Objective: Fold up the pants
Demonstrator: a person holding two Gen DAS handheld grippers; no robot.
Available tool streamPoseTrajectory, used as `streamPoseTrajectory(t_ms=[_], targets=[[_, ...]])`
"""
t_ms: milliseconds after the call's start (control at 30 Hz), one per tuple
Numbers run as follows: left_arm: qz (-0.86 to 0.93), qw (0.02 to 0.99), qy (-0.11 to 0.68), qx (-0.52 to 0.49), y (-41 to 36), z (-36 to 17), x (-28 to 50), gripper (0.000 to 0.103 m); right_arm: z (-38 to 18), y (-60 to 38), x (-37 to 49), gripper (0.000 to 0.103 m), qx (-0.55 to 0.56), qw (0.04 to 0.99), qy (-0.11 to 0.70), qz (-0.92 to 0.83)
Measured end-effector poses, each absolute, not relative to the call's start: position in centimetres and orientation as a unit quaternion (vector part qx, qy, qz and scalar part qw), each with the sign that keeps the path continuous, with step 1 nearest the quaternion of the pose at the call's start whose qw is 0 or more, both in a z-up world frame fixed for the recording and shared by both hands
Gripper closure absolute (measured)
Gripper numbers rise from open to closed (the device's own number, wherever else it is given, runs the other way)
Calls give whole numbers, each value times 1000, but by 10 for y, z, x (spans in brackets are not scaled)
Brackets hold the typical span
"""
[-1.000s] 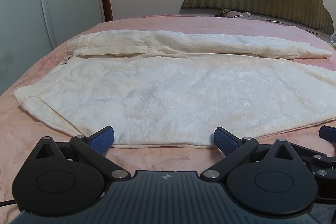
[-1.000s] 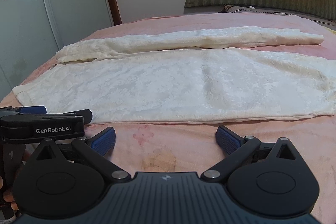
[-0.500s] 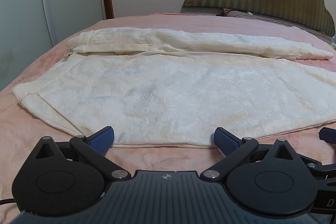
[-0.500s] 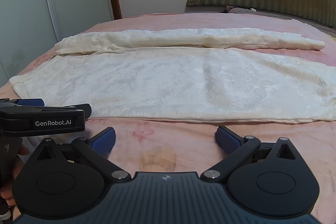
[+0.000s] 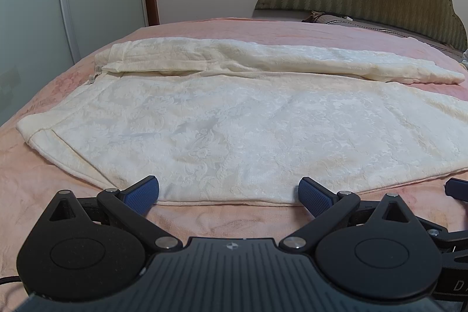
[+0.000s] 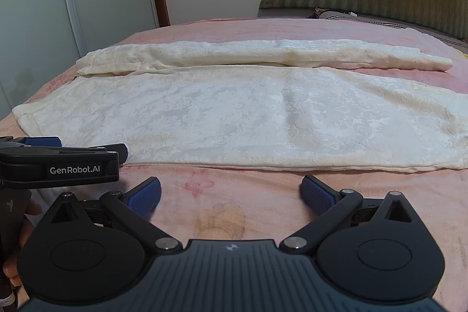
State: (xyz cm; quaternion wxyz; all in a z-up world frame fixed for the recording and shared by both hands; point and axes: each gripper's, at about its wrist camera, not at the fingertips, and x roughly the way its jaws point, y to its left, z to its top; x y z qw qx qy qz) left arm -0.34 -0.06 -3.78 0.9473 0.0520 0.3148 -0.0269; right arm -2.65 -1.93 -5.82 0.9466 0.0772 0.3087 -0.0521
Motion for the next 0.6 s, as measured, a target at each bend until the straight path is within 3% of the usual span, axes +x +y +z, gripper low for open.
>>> streamPoseTrajectory(t_ms=[600], targets=[[-27, 947, 316, 47, 0, -39, -2, 0, -58, -19, -26, 0, 78, 947, 308, -53]])
